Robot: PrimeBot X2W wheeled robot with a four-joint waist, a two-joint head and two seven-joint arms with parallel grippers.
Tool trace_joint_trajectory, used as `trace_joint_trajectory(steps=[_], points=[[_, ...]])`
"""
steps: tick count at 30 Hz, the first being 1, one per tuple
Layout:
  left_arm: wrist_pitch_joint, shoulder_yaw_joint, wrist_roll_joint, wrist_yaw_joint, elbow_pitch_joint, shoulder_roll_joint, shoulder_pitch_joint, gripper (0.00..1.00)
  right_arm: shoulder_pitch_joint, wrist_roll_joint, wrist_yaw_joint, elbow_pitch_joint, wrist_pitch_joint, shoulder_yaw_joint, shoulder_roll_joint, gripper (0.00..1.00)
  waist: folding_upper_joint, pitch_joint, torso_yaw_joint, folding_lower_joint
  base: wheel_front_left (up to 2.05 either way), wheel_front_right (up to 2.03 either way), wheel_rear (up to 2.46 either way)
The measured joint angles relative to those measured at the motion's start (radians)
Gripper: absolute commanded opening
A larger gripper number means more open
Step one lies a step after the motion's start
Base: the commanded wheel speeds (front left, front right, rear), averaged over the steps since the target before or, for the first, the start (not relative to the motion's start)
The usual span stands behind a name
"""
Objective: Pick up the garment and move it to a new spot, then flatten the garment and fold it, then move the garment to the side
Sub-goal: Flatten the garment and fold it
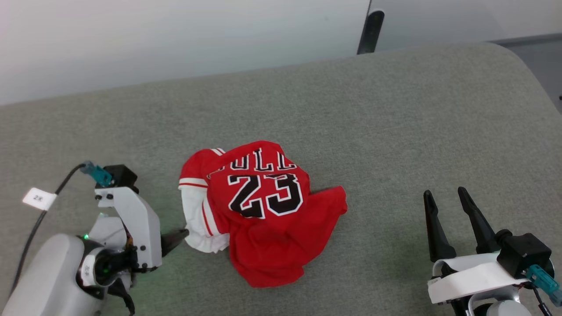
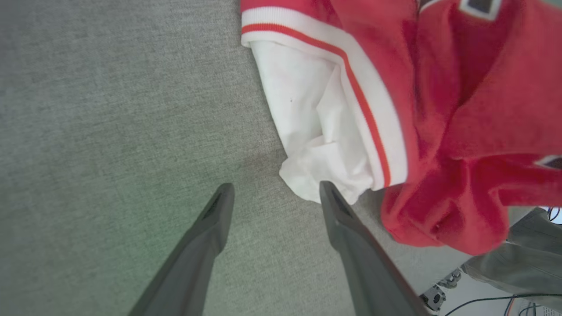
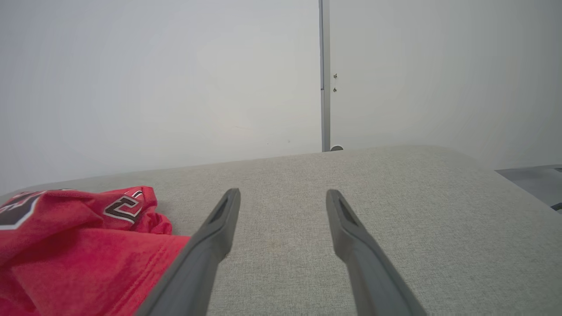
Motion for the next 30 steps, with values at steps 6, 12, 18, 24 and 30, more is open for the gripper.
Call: trace_joint_trajectory(steps=[6, 12, 18, 24, 30], points=[[-0.012, -0.012, 0.003, -0.015, 0.052, -0.011, -0.019, 1.0, -0.015, 0.0, 0.0, -0.003, 0.0, 0.004, 0.004, 1.0, 0.0, 0.029, -0.018, 0.0001, 0.0, 0.0, 0.0], [-0.025, -0.01, -0.007, -0.024, 0.105, -0.029, -0.049, 1.0, -0.024, 0.001, 0.0, -0.006, 0.0, 0.003, 0.006, 1.0, 0.0, 0.053, -0.025, 0.0, 0.0, 0.0, 0.0], [0.014, -0.002, -0.038, -0.023, 0.125, -0.031, -0.07, 1.0, -0.033, 0.0, 0.0, -0.006, 0.0, 0.003, 0.008, 1.0, 0.0, 0.063, -0.025, 0.0, 0.0, 0.0, 0.0], [0.121, -0.01, -0.055, 0.024, 0.081, -0.009, -0.075, 1.0, -0.033, 0.0, 0.0, -0.002, 0.0, 0.002, 0.009, 1.0, 0.0, 0.056, -0.016, 0.0001, 0.0, 0.0, 0.0], [0.189, -0.008, -0.075, 0.07, -0.04, 0.011, -0.067, 1.0, -0.033, -0.001, 0.0, 0.001, 0.0, 0.004, 0.011, 1.0, 0.0, 0.041, -0.005, 0.0001, 0.0, 0.0, 0.0]])
